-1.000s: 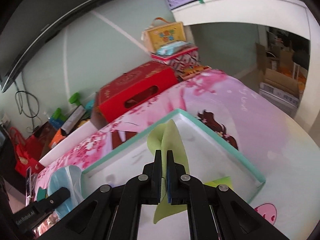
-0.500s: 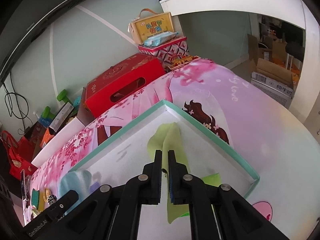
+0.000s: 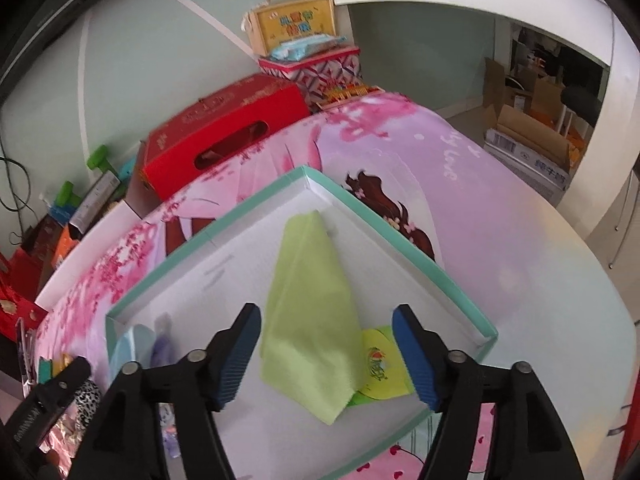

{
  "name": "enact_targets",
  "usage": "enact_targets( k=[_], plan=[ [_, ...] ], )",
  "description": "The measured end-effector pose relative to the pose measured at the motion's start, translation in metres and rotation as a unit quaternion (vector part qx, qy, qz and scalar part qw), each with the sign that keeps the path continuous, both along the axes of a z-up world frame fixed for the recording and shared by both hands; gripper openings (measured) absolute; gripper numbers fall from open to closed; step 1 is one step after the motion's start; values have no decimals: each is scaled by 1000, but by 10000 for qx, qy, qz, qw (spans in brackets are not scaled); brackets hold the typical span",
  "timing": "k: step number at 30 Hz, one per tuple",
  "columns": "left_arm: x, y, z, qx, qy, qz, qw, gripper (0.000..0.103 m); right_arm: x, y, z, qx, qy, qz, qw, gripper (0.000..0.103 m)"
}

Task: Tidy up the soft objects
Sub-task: 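Carry the mask and cloth over the white tray and release them inside, then move both grippers back toward the pink knit items on the bed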

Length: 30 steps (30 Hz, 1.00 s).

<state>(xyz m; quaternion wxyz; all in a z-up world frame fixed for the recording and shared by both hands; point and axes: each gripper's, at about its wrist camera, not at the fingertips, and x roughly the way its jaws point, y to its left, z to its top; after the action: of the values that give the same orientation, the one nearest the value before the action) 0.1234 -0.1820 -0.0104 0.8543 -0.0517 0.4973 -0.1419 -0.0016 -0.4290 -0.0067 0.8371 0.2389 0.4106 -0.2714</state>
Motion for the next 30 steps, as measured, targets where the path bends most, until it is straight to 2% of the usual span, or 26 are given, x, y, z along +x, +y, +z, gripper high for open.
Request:
enact_targets(
  k=[2,6,8,12,21,27,30],
  plan=[
    [0,5,-1,84,-23,132,9999,99,0,-1,-4,22,142,-50,9999,82],
    [2,11,-4,322,47,308,9990,99,-1,-3,-10,29,304,-112,9995,90],
    [3,14,-6,518,121,399,9978,99,-1,-4,-11,23,351,-130,9993,103],
    [3,22,-6,706,181,509,9960,99,-2,-4,-13,45,409,-178,9990,103],
    [-1,52,13,525,86,817,9952,99,0,1,-11,0,496,-151,9987,103],
    [-5,93,29,429,-16,1292,9907,99,1,15,4,-98,449,-61,9989,103],
    [-8,117,38,428,-111,1563,9867,99,3,32,21,-159,235,82,9996,103]
  ],
)
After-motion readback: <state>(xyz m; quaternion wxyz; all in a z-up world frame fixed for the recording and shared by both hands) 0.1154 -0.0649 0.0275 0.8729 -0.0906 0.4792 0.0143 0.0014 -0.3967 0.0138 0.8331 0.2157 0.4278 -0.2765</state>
